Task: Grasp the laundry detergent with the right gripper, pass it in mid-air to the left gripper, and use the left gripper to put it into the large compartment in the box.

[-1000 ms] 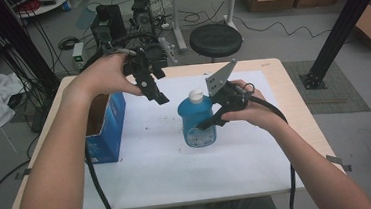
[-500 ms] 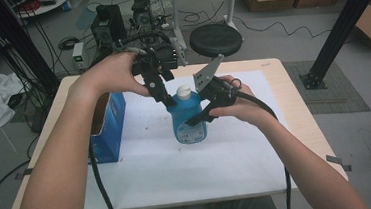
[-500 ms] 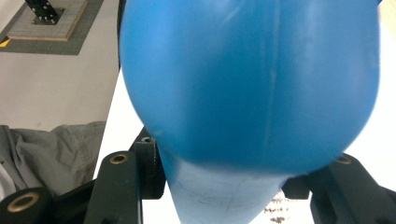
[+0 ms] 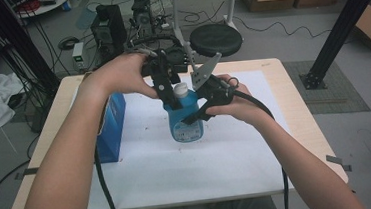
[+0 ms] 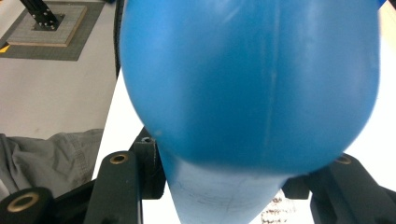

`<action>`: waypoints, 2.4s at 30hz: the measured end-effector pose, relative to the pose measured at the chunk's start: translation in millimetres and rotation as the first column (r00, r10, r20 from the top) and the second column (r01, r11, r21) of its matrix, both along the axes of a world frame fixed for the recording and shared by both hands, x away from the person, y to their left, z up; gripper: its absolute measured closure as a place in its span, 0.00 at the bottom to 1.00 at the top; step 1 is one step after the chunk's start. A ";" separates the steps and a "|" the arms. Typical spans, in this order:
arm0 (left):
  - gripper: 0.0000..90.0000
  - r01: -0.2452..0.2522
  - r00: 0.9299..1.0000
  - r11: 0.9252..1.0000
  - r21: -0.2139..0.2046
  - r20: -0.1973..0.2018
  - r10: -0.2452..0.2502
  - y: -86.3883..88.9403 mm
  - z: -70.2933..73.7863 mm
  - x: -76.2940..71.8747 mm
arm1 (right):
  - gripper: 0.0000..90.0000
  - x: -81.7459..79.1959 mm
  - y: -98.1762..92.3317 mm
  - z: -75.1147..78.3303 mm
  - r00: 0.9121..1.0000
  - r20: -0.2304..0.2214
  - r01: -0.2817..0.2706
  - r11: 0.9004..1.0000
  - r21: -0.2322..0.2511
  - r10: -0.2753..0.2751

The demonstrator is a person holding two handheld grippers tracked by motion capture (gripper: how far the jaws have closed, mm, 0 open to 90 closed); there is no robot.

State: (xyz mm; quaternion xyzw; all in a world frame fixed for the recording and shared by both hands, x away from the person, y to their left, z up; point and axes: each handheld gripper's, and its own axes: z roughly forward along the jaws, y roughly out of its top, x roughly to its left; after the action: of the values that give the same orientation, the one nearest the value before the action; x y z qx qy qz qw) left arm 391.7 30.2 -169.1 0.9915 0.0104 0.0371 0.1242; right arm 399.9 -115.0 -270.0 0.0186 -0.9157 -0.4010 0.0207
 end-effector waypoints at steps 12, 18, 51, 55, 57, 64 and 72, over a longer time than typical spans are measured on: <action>0.17 -0.011 1.000 1.000 0.012 -0.008 0.011 -10.0 -5.2 -1.2 | 0.52 -0.9 -1.4 4.0 1.000 0.001 0.003 1.000 0.021 -0.003; 0.18 -0.015 1.000 1.000 0.019 -0.014 0.015 -12.3 -7.0 -1.5 | 0.52 -1.8 -2.9 5.4 1.000 0.002 0.003 1.000 0.026 -0.003; 0.35 -0.025 1.000 1.000 0.009 -0.015 0.025 -17.0 -10.2 -4.4 | 0.52 -3.0 -7.1 6.0 1.000 0.008 0.014 0.999 0.034 -0.015; 0.36 -0.024 1.000 1.000 0.008 -0.011 0.024 -17.2 -9.6 -4.9 | 0.52 -2.7 -7.7 6.4 1.000 0.009 0.017 0.999 0.037 -0.017; 0.38 -0.022 1.000 1.000 -0.001 -0.006 0.022 -17.1 -9.3 -5.4 | 0.52 -2.3 -7.8 6.2 1.000 0.008 0.015 0.999 0.037 -0.016; 0.40 -0.020 1.000 1.000 -0.006 -0.001 0.020 -16.8 -8.5 -6.0 | 0.52 -1.6 -7.7 5.7 1.000 0.004 0.020 0.999 0.037 -0.020; 0.42 -0.020 1.000 1.000 -0.002 0.011 0.020 -17.3 -9.4 -7.5 | 0.52 -1.3 -7.6 5.1 1.000 0.002 0.023 0.999 0.033 -0.023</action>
State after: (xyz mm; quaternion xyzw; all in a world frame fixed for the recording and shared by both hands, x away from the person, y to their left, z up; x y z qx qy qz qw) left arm 384.2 12.9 -178.6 0.9910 0.0195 0.0441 0.1250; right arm 398.6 -122.7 -264.9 0.0091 -0.9091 -0.4162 0.0145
